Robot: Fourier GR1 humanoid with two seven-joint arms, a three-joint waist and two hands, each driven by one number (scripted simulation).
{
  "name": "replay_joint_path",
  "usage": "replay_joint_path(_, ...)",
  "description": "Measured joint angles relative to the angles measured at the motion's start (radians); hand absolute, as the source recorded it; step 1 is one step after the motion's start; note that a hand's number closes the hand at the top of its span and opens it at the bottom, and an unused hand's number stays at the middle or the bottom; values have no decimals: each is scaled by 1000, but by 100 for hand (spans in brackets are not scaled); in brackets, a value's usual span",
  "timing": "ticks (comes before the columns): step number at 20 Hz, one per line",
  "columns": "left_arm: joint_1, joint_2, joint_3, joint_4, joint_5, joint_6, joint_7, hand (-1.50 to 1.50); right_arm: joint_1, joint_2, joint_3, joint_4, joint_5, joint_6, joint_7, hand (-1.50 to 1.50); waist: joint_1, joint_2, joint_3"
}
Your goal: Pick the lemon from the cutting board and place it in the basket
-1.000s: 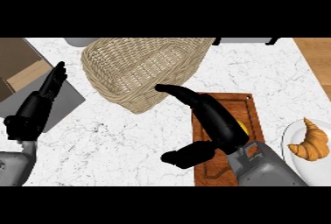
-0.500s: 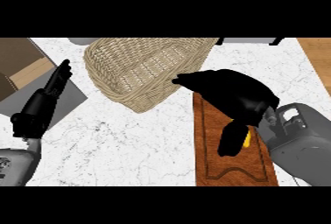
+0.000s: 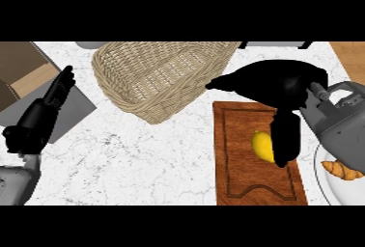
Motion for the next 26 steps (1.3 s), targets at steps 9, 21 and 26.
replay_joint_path(9,4,-23,22,-20,-26,-15,10,0,71,22,3,49,115,77,-43,-150,0,4,2)
replay_joint_path(21,-20,-57,51,-5,-58,-43,19,0,212,81,69,113,409,127,-176,-150,0,6,2)
replay_joint_path(26,-10,-78,62,-17,-78,-51,22,0,259,72,48,138,547,126,-292,-150,0,5,2)
